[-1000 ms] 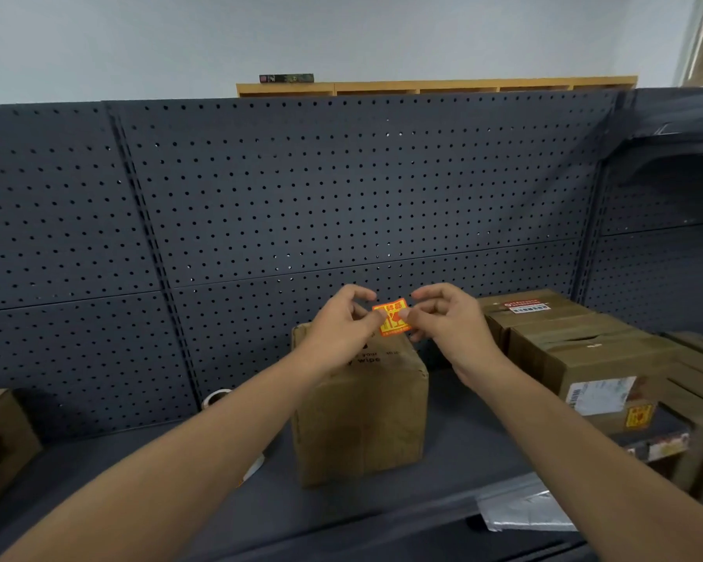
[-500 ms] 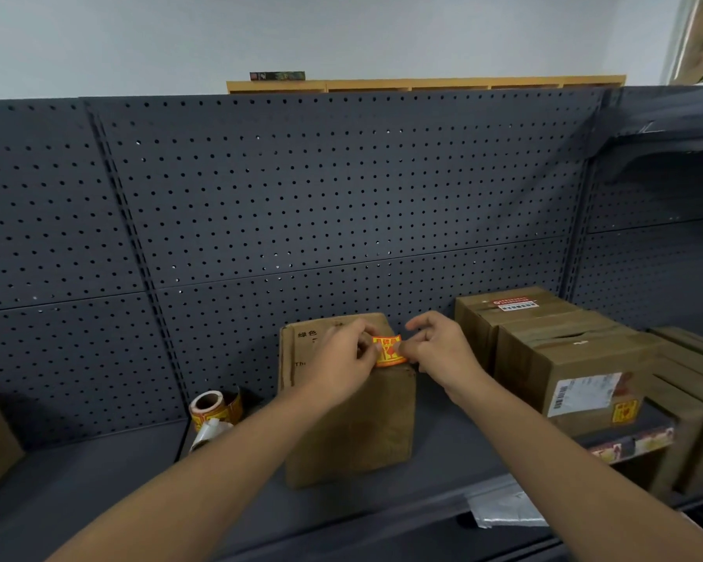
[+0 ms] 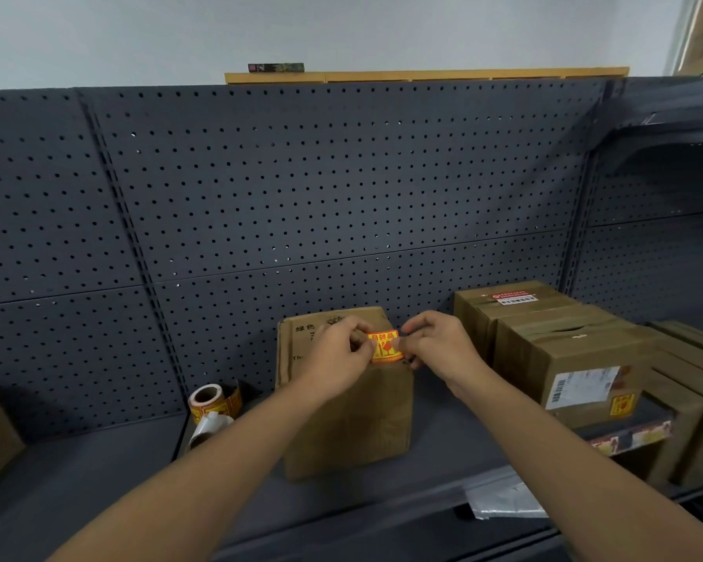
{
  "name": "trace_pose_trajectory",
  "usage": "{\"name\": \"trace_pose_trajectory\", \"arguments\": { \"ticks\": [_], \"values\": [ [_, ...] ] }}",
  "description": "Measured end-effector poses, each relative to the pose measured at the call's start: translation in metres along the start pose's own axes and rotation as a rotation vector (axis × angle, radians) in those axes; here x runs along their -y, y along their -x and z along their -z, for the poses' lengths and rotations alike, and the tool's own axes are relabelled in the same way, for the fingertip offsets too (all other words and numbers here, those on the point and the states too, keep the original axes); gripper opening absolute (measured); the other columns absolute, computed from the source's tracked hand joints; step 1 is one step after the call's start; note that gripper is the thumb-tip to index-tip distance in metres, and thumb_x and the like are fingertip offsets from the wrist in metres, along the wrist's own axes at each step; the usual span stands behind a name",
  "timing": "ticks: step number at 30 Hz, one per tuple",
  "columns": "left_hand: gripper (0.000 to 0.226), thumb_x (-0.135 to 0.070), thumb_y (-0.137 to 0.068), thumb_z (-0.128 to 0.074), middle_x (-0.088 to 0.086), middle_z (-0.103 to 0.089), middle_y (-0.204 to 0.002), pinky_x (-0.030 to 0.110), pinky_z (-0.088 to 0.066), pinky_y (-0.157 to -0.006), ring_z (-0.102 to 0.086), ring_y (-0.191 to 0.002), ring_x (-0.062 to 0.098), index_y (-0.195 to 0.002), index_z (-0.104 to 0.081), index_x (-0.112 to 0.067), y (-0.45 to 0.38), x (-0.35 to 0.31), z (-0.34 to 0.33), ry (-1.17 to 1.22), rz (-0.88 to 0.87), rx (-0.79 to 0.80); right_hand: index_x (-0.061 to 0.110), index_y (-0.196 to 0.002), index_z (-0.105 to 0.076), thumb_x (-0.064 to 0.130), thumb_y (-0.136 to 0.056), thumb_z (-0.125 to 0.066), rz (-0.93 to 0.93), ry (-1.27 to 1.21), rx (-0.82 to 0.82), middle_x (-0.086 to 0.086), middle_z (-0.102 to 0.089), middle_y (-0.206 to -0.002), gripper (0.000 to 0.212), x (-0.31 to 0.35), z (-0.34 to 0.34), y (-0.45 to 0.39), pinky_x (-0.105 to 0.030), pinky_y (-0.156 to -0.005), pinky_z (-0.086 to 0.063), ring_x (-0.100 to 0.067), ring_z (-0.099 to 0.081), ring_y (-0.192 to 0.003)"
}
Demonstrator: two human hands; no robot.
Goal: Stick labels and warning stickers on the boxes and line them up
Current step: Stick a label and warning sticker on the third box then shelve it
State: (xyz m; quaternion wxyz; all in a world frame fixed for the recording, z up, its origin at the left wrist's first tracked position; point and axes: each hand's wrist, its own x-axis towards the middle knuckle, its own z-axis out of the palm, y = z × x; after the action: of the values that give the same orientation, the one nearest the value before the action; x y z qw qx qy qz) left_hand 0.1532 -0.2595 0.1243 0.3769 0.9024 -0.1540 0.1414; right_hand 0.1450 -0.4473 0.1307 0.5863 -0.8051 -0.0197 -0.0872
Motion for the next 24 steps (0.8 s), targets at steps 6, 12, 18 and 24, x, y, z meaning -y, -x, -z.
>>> {"name": "trace_pose_trajectory", "arguments": {
  "ticks": [6, 12, 18, 24],
  "values": [
    [0.021, -0.022, -0.101, -0.062, -0.007, -0.069, -0.098, 0.03, -0.058, -0.078, -0.064, -0.101, 0.014, -0.122, -0.065, -0.024, -0.003, 0.0, 0.006, 0.051, 0.059, 0.051, 0.008, -0.099, -0.069, 0.005, -0.082, -0.083, -0.05, -0.041, 0.017, -0.015, -0.073, -0.085, 0.022, 0.005, 0.002, -0.001, -0.027, -0.058, -0.057, -0.017, -0.068, -0.065],
    [0.024, -0.031, -0.098, -0.064, -0.016, -0.067, -0.089, 0.035, -0.052, -0.076, -0.058, -0.11, 0.022, -0.122, -0.064, -0.03, -0.001, 0.004, 0.0, -0.045, 0.0, 0.057, 0.015, -0.094, -0.069, 0.013, -0.083, -0.085, 0.004, 0.1, -0.013, -0.008, -0.075, -0.085, 0.019, -0.005, -0.003, 0.0, -0.03, -0.064, -0.059, -0.017, -0.068, -0.068],
    [0.027, -0.037, -0.098, -0.062, -0.013, -0.058, -0.093, 0.03, -0.043, -0.087, -0.047, -0.108, 0.013, -0.123, -0.062, -0.028, 0.006, 0.002, -0.007, -0.216, -0.097, 0.008, 0.017, -0.093, -0.069, 0.014, -0.081, -0.084, 0.026, 0.198, 0.001, -0.003, -0.073, -0.084, 0.019, -0.006, -0.003, 0.001, -0.028, -0.065, -0.054, -0.013, -0.069, -0.077],
    [0.033, -0.039, -0.1, -0.059, -0.011, -0.051, -0.1, 0.025, -0.034, -0.086, -0.041, -0.106, 0.011, -0.13, -0.061, -0.025, 0.005, -0.002, -0.006, -0.279, -0.098, 0.021, 0.018, -0.091, -0.069, 0.015, -0.081, -0.084, 0.048, 0.244, -0.015, -0.003, -0.073, -0.086, 0.018, -0.007, -0.004, 0.0, -0.034, -0.07, -0.06, -0.016, -0.069, -0.083]
  ]
}}
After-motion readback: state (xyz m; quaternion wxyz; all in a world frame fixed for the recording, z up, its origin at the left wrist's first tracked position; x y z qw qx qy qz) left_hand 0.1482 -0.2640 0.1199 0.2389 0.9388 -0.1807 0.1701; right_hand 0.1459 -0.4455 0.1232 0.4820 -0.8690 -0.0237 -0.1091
